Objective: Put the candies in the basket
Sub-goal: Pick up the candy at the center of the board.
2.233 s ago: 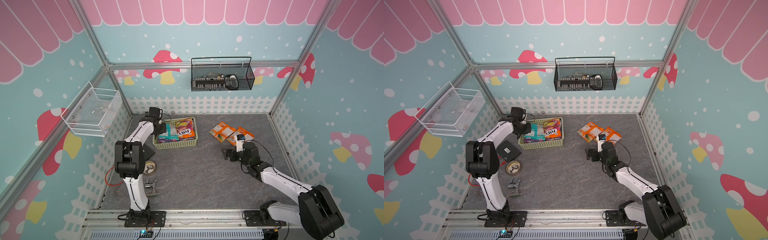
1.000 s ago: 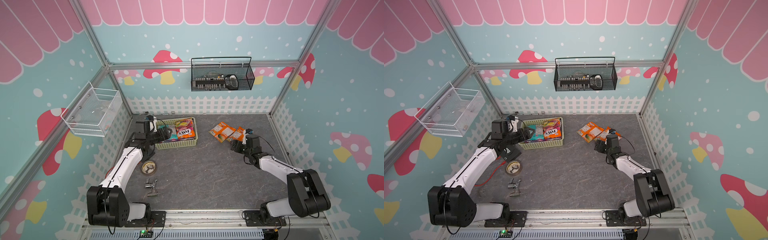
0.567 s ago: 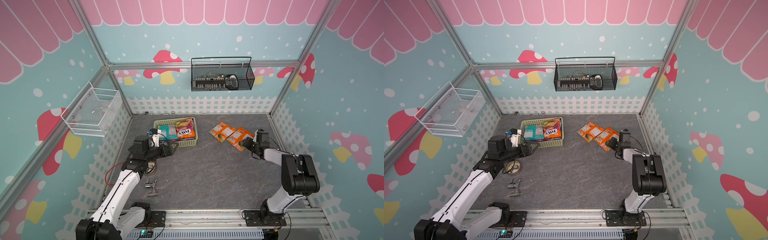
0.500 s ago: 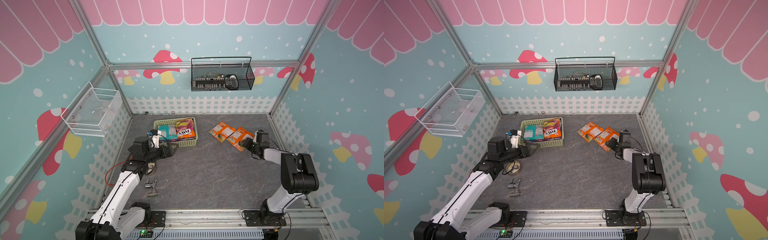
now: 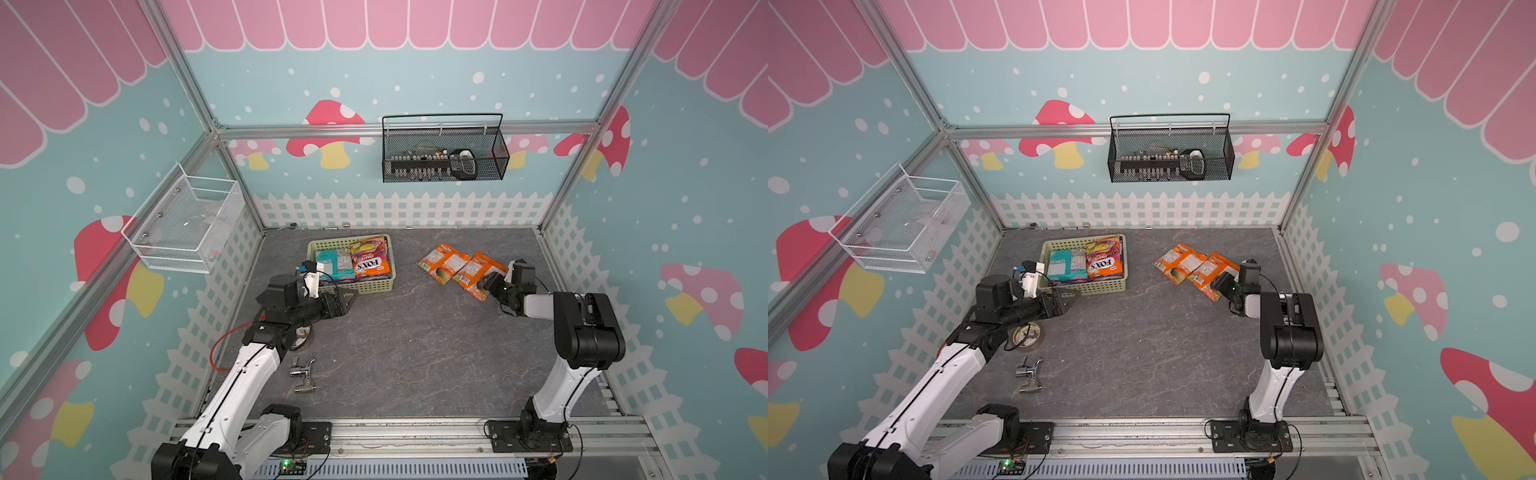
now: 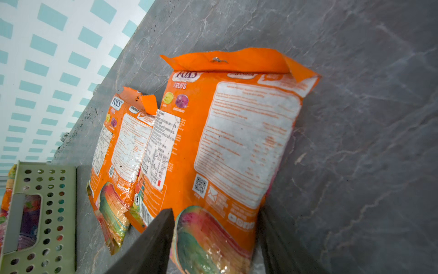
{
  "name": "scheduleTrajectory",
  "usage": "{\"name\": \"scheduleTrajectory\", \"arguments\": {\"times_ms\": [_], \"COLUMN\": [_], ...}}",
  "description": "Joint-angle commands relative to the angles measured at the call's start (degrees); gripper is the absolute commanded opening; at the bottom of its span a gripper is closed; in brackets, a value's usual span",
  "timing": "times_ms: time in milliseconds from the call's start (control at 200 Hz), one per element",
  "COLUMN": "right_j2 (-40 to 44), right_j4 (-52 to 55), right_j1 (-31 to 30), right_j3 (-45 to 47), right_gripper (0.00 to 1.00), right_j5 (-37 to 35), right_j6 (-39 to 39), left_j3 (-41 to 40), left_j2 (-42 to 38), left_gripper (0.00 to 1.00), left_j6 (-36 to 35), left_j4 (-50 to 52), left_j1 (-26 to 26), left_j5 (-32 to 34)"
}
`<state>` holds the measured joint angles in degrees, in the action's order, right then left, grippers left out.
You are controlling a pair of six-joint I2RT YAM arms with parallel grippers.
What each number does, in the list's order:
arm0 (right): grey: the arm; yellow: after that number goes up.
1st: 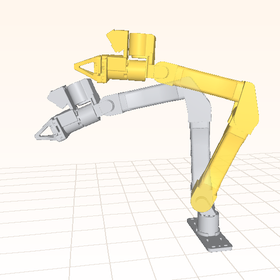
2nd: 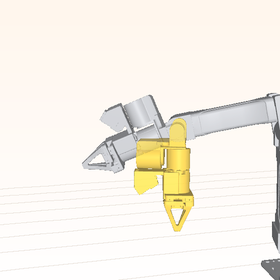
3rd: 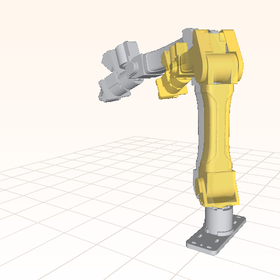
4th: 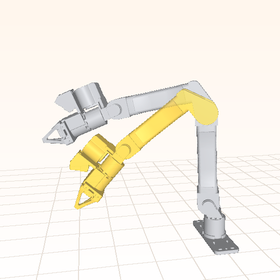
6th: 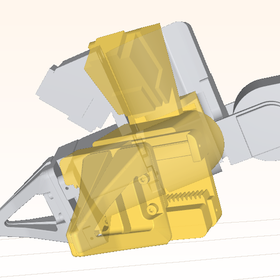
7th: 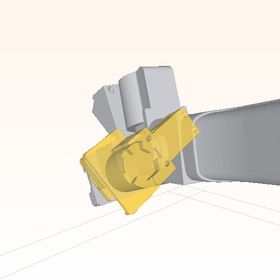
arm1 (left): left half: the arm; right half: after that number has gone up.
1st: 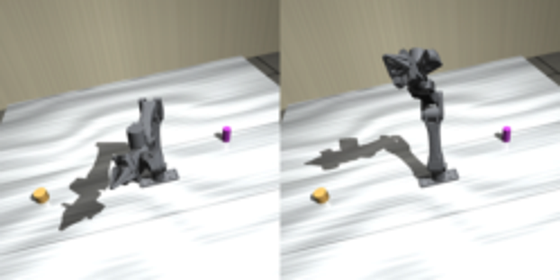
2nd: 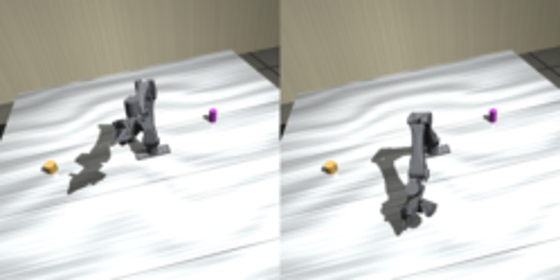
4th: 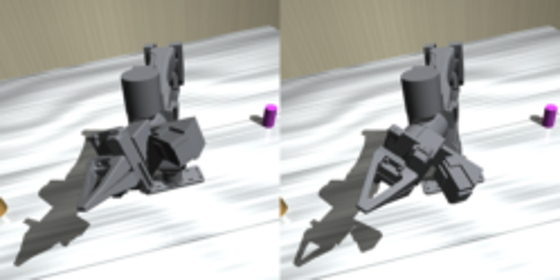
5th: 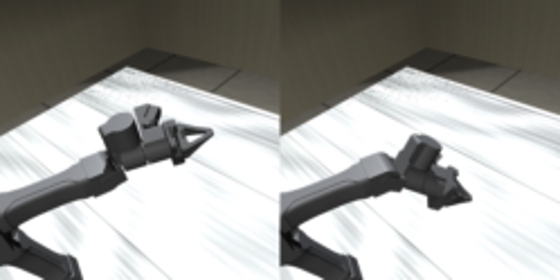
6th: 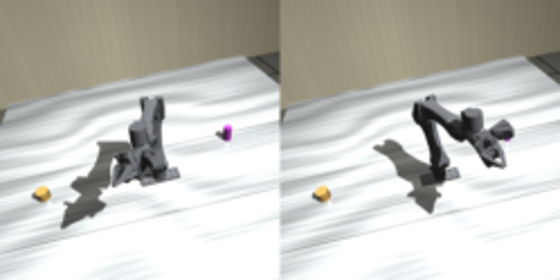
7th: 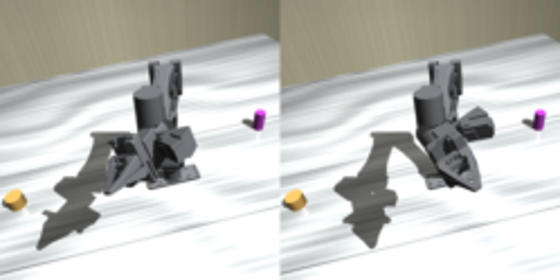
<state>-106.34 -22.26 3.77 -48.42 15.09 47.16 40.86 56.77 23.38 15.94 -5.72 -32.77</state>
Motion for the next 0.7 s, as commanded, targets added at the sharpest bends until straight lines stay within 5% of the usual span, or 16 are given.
{"name": "scheduleTrajectory", "arguments": {"times_ms": [0, 305, 695], "right_j2": [-1.9, 4.0, 20.6], "right_j4": [-2.8, -4.5, 7.4], "right_j1": [0.4, 0.5, -0.8], "right_j3": [1.2, 3.9, 5.6], "right_gripper": [0.51, 0.00, 0.00], "right_j5": [1.8, 2.0, 2.2], "right_j6": [1.2, -3.6, -13.6], "left_j3": [0.0, 0.2, -2.0], "left_j2": [-0.7, -0.5, 2.5], "left_gripper": [0.99, 0.98, 0.85], "left_j6": [-1.0, 0.2, 10.2], "left_j4": [-0.5, -0.7, -9.2], "left_j1": [-0.1, 0.0, -3.5], "left_j5": [0.9, 2.7, 0.4]}}
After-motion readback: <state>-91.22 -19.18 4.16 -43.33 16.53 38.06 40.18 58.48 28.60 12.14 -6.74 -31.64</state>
